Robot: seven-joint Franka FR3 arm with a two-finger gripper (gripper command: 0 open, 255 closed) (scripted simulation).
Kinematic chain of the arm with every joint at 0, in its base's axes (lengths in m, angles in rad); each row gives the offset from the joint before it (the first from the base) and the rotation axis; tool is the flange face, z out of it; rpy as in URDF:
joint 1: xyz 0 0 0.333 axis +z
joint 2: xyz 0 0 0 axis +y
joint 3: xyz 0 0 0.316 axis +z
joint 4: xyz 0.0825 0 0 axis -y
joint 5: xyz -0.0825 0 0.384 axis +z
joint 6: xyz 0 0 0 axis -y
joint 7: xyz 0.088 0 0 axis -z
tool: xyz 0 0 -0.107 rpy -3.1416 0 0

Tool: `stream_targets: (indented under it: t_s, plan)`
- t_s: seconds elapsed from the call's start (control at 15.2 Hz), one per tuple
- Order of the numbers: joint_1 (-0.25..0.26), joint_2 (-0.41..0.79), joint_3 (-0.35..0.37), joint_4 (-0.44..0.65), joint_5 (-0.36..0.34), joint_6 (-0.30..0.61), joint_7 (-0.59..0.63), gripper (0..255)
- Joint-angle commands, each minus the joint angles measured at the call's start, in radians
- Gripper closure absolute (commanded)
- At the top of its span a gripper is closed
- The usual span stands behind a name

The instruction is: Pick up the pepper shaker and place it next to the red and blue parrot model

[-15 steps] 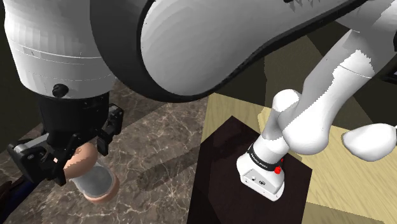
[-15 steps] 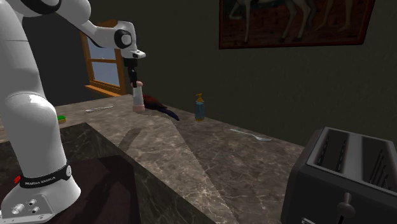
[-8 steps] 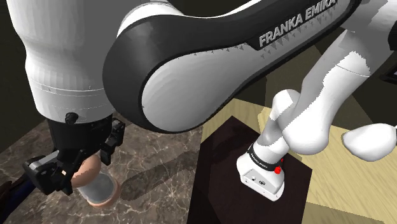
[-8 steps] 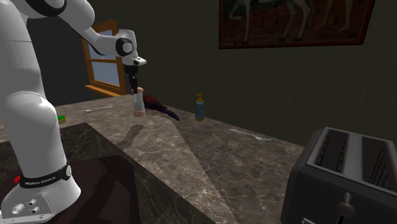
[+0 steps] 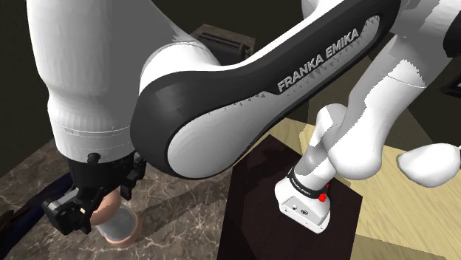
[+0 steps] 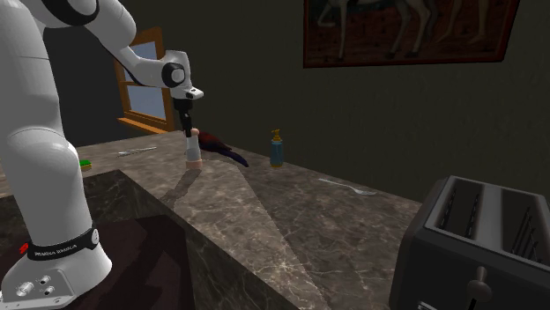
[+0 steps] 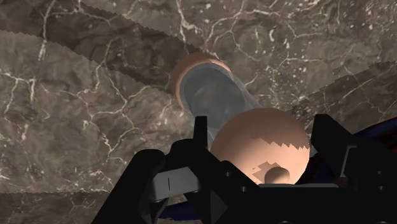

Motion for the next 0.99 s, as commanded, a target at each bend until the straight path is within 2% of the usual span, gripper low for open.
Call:
stream_targets:
  t_s: [0.0, 0.26, 0.33, 0.66, 0.92]
  plan:
    - [0.0, 0.002, 0.0, -0.001, -0.001, 0.003, 0.001, 255]
    - [0.0, 0.002, 0.0, -0.001, -0.001, 0.003, 0.001, 255]
    - [0.0, 0.002, 0.0, -0.001, -0.001, 0.003, 0.001, 0]
    - [0.0, 0.002, 0.0, -0.001, -0.001, 0.003, 0.001, 0]
    - [-0.01, -0.078, -0.01, 0.047, 0.039, -0.119, -0.029, 0]
